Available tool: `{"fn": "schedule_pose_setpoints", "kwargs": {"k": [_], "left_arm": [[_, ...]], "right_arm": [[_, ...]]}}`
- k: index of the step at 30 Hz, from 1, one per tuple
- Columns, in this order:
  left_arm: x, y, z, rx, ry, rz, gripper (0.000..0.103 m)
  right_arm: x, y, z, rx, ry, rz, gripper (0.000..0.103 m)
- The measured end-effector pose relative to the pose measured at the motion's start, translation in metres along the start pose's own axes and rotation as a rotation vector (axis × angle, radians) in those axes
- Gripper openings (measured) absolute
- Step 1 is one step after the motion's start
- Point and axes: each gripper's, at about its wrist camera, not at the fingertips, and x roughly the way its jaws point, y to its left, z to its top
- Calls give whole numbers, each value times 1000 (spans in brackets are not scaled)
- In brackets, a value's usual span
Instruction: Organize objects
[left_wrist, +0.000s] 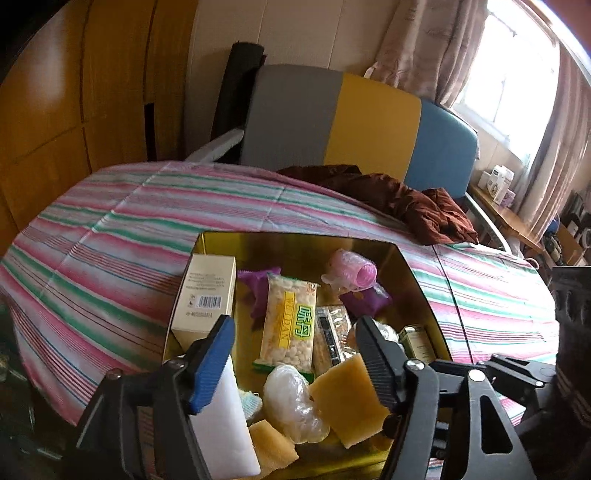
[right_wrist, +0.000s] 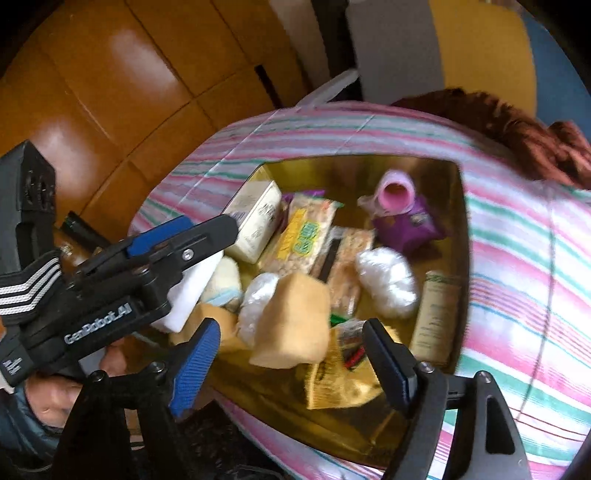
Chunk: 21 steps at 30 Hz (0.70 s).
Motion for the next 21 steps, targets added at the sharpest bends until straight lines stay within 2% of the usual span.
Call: {"fn": "schedule_pose_setpoints", "kwargs": {"k": [11, 15, 21], "left_arm": [[-19, -14, -4, 48, -55, 53, 91], [-26, -16, -6, 44, -72, 73, 103], [-36, -25, -12, 56, -100, 116, 103]], "right_arm": [[-24, 6, -4, 13, -143, -207, 81], [-31, 3, -7, 51, -188, -289, 81], [-41, -1, -20, 90, -250, -400, 81]]}}
